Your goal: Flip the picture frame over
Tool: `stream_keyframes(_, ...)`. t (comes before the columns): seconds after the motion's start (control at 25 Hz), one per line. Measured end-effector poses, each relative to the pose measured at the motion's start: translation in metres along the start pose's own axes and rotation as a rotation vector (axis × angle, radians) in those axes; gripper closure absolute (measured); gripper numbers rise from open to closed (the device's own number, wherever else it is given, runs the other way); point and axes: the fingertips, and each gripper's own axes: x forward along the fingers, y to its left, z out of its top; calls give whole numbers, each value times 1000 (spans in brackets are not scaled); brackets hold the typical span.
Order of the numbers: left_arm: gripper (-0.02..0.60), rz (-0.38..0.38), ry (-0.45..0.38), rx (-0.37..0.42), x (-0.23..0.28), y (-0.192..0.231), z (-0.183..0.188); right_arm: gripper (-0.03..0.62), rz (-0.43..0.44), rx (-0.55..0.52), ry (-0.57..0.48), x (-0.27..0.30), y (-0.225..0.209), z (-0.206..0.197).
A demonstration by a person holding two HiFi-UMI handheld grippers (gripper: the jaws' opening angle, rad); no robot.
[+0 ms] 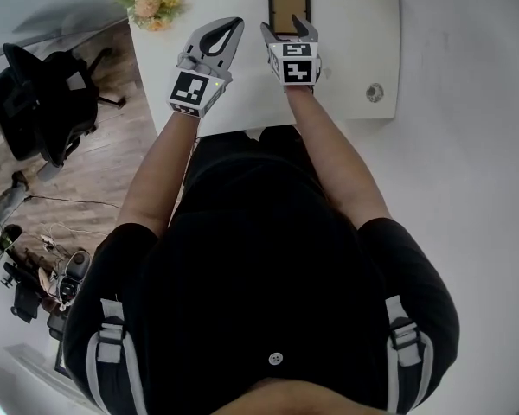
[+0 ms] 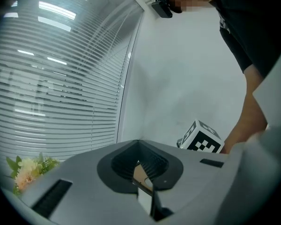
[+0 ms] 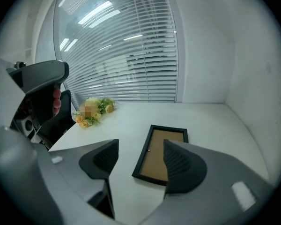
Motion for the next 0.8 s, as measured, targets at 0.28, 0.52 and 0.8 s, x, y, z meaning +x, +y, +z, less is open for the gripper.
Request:
stream_keyframes(0.28,577,5,17,-17,4,6,-15,334,-40,-7,39,19,-3,-11)
stream_keyframes(0.52,577,17,16,-34,8,11,-21,414,-66,6,56,32,-3,-20)
stream_keyframes(0.8,577,19,38,-56,12,12,-35,441,-89,38,86,45,-3,-29)
